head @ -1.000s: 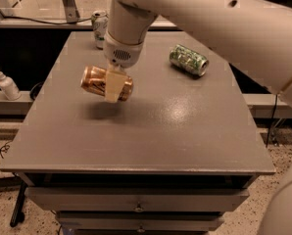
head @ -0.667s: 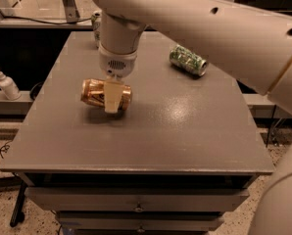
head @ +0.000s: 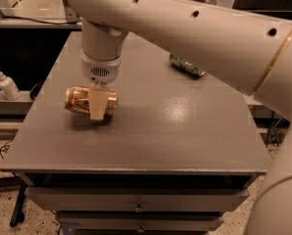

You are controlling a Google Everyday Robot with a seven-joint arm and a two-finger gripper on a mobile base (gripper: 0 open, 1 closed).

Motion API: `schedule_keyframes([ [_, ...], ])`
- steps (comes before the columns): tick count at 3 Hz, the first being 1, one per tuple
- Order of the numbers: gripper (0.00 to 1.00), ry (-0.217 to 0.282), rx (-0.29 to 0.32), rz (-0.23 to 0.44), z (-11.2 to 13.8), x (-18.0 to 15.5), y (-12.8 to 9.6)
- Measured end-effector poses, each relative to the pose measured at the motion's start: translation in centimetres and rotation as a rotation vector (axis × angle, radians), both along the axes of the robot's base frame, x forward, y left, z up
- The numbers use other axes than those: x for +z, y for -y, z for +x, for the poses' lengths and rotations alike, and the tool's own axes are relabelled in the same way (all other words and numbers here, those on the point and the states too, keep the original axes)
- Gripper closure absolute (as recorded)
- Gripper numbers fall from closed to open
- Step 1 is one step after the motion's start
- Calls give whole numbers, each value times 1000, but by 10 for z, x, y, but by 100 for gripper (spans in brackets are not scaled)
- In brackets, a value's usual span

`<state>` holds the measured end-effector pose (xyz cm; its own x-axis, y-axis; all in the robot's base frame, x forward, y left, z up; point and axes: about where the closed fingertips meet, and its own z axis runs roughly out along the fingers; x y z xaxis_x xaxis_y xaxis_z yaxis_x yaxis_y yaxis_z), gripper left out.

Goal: Knock orange can over

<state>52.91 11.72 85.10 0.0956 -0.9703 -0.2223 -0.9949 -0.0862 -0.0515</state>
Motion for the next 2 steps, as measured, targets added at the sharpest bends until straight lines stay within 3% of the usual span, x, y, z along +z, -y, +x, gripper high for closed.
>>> schedule_keyframes([
  [2, 14, -13, 13, -7, -5, -4, -9],
])
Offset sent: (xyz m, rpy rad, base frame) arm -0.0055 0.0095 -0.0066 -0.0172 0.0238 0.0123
